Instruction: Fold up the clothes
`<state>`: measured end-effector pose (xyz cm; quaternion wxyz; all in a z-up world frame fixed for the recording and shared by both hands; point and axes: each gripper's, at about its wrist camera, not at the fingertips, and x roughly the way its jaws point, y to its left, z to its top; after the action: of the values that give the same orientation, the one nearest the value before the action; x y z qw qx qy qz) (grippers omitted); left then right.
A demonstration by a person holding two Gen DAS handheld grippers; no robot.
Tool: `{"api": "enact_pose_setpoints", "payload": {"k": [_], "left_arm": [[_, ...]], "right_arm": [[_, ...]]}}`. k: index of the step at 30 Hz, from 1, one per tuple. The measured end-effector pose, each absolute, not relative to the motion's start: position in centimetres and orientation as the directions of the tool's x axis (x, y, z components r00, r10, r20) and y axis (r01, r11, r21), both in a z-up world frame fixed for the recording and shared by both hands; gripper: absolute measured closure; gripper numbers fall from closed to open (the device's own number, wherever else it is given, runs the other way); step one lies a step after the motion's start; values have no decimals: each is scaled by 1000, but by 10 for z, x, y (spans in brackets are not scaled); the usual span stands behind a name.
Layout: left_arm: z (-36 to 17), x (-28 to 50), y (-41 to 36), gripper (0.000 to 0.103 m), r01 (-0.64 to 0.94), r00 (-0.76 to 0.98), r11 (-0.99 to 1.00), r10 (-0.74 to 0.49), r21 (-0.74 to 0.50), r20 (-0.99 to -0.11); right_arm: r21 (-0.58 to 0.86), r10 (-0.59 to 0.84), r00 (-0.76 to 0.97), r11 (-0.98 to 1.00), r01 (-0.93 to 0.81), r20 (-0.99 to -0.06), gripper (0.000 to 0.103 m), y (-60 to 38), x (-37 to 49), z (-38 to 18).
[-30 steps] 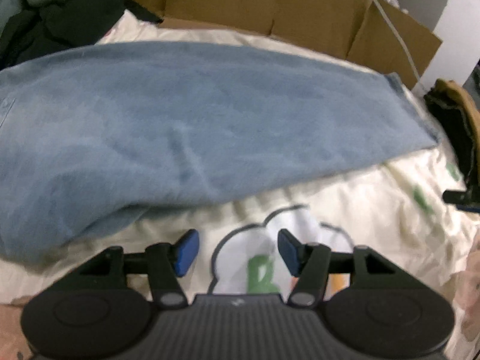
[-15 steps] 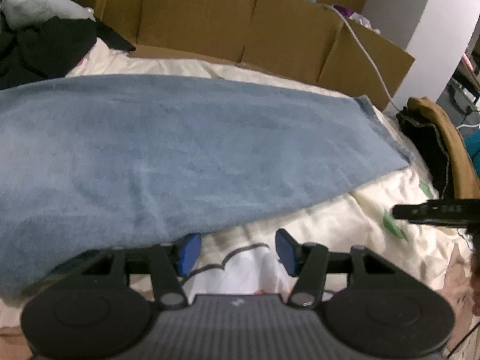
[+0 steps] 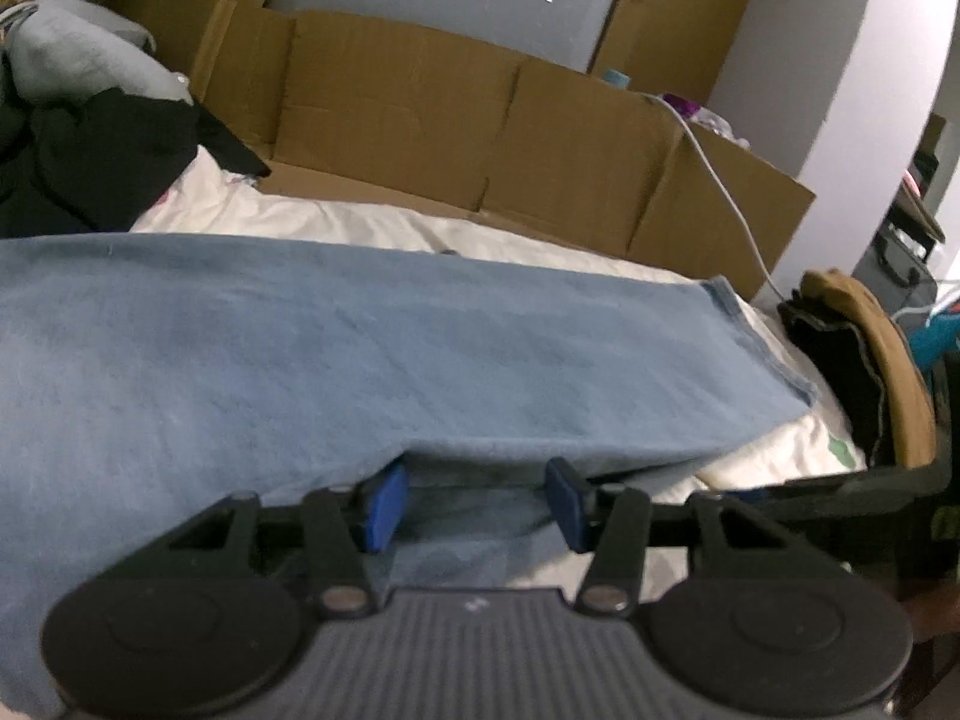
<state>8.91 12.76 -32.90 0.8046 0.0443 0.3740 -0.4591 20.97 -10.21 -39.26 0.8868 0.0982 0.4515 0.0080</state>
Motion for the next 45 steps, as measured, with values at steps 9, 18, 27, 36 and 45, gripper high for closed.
{"api": "enact_pose_setpoints", "payload": {"k": [9, 18, 27, 36, 45], "left_arm": [[-349, 84, 130, 57, 744, 259, 593, -681, -307, -685], [-365, 66, 137, 62, 769, 186, 553, -674, -320, -715], [-362, 65, 134, 63, 777, 188, 547, -675, -312, -714], [-349, 79, 183, 63, 676, 380, 705, -582, -213, -719], [-347, 64, 205, 62, 616, 494, 780, -489, -108, -719]], "right_arm": [[111, 54, 645, 993, 48, -762, 53, -82, 223, -380], [24, -25, 669, 998, 64, -743, 53, -89, 222, -380], [-31, -46, 621, 999, 35, -782, 53, -100, 219, -400], [-111, -149, 618, 989, 99, -772, 52, -162, 223, -403], [-67, -182, 594, 975, 210, -784, 37, -191, 213, -399]]}}
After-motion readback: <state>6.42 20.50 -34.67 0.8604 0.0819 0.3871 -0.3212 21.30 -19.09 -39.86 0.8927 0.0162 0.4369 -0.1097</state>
